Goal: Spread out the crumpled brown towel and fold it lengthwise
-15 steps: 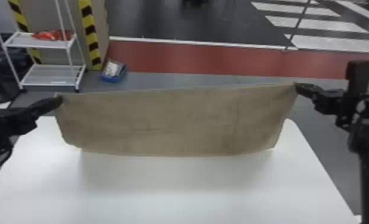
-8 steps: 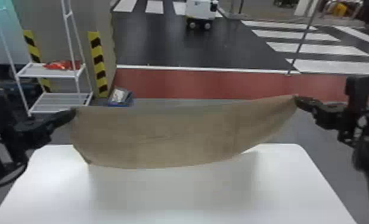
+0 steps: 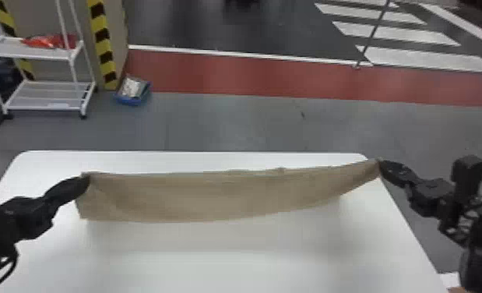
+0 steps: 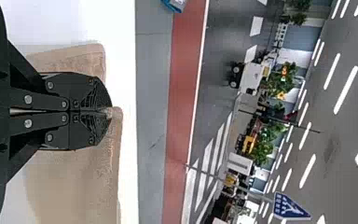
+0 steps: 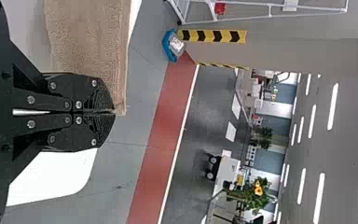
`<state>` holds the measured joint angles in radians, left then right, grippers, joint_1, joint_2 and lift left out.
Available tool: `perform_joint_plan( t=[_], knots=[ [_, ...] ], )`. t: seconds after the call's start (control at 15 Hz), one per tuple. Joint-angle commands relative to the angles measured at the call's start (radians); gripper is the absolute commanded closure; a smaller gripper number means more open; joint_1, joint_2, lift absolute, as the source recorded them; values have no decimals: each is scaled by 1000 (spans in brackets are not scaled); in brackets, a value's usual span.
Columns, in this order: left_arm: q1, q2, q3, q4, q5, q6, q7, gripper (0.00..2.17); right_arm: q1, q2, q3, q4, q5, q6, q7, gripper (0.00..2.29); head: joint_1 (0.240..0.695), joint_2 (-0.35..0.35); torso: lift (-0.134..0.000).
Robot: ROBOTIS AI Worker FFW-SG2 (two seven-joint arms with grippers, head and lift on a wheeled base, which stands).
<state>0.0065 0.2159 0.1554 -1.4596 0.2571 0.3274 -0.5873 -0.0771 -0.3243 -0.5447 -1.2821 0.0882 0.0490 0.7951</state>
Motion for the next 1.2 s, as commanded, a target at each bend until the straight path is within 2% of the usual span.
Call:
perform_joint_plan(
  t=[0.0,0.13,0.53,0.67,1.0,1.13],
  knots=[
    [56,-9,-8,-51,-7,19,6,1231,76,-7,-27,-17,-54,-16,15,1453,695,-220,0],
    [107,-10,-7,-99,-19,22,18,1231,146,-10,-38,-57,-104,-34,22,1453,695,-257,0],
    [217,-7,55,-223,-18,68,14,1231,310,2,-80,-197,-222,24,27,1453,695,-284,0],
    [257,-9,78,-286,-12,86,12,1231,332,21,-110,-250,-232,82,47,1457,695,-283,0],
    [322,-13,82,-347,-4,141,12,1231,335,19,-143,-246,-219,98,45,1477,695,-296,0],
    [328,-18,78,-352,-4,147,15,1231,319,7,-147,-223,-215,91,41,1477,695,-317,0]
  ],
)
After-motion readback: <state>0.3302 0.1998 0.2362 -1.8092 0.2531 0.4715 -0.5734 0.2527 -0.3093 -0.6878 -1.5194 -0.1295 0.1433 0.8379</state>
